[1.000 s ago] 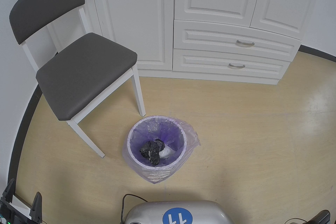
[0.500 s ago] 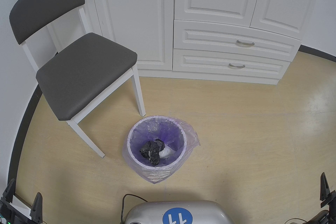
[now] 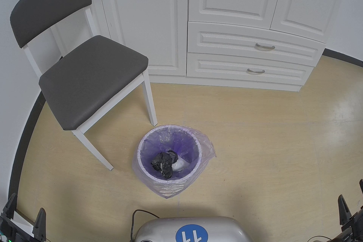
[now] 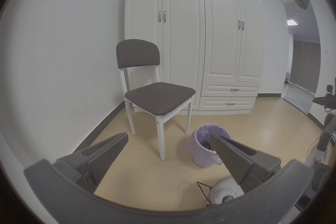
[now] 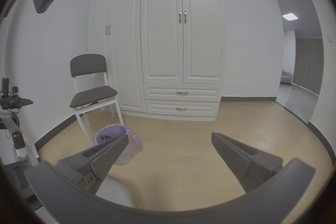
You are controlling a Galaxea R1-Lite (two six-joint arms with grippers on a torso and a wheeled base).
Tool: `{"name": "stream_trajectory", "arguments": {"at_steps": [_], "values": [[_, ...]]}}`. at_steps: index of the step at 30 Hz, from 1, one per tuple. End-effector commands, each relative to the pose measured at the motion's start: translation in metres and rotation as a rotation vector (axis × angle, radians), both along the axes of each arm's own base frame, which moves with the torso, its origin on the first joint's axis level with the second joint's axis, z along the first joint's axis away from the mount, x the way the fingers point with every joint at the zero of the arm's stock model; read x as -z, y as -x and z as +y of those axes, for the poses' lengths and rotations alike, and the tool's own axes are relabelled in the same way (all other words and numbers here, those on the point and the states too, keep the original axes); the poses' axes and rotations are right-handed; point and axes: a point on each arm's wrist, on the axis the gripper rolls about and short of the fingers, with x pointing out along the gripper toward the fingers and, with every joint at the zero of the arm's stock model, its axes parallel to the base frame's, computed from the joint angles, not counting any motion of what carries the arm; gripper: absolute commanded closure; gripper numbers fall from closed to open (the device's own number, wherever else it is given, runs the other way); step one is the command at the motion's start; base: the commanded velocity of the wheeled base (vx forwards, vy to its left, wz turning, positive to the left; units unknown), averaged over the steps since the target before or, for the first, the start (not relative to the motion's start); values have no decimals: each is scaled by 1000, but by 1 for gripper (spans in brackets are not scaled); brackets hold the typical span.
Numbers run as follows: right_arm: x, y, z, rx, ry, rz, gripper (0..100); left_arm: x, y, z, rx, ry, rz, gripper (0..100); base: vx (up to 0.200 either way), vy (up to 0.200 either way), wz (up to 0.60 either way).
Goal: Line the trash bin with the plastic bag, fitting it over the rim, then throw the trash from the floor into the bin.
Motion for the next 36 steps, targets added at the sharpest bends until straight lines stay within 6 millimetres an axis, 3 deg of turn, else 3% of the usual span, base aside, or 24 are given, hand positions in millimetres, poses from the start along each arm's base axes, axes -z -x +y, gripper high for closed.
{"name": "stream_trajectory", "arguments": {"at_steps": [1,36], "values": [[4,0,-3,119,31,-9,0,5,0,0,-1,0,2,0,0,0,0],[11,0,-1,29,-50,61,0,5,0,0,0,6,2,0,0,0,0]]}}
